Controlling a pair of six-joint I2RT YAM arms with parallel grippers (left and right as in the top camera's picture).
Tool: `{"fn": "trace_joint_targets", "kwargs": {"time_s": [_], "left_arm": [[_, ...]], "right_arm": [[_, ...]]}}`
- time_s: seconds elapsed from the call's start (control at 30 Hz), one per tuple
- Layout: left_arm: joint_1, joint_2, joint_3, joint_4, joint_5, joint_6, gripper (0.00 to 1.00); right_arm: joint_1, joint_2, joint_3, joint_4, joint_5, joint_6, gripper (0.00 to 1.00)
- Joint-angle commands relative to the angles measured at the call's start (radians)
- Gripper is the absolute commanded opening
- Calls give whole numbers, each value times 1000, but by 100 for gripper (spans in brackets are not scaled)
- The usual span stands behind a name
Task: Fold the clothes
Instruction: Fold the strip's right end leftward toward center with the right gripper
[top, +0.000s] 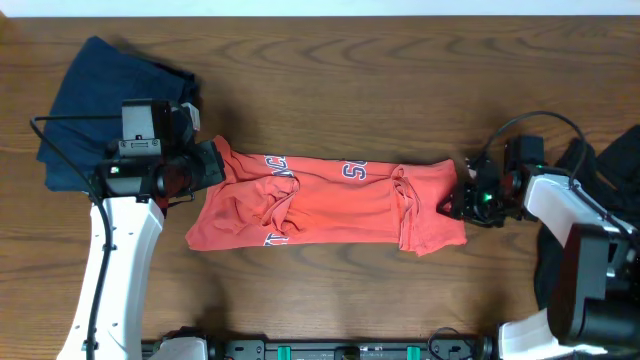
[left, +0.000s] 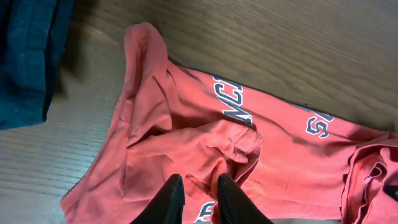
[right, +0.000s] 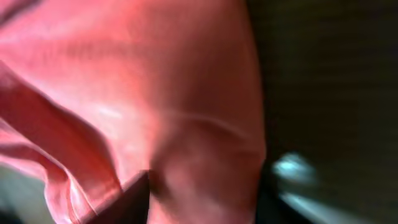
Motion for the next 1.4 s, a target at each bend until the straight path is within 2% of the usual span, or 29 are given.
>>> {"fn": "trace_joint_targets", "kwargs": {"time_s": [0.0,0.03,0.2,0.4,0.57,0.77,1.0,1.37], "left_arm": [[-2,-2,13,-5,-5,14,22],[-2,-2,13,-5,-5,14,22],[-2,-2,13,-5,-6,14,22],[-2,-2,13,-5,-5,14,22],[-2,-2,13,-4,-5,14,22],[-2,-2,13,-5,-5,14,22],[-2,-2,13,-6,-5,14,22],[-2,-2,13,-12,-5,14,22]], "right_arm": [[-3,42,-9,10,-128,-84,15],[-4,38,-8,14,-128,-83,1],[-48,-11,38,-52,-49,-18,1],[-121,-127,213,-298,270,82,1],[-104,-183,322,-386,311,106,1],[-29,-183,339,-389,341,167,1],[121,-180,339,-336,529,226,1],[301,-180,338,-303,655,227,1]]}}
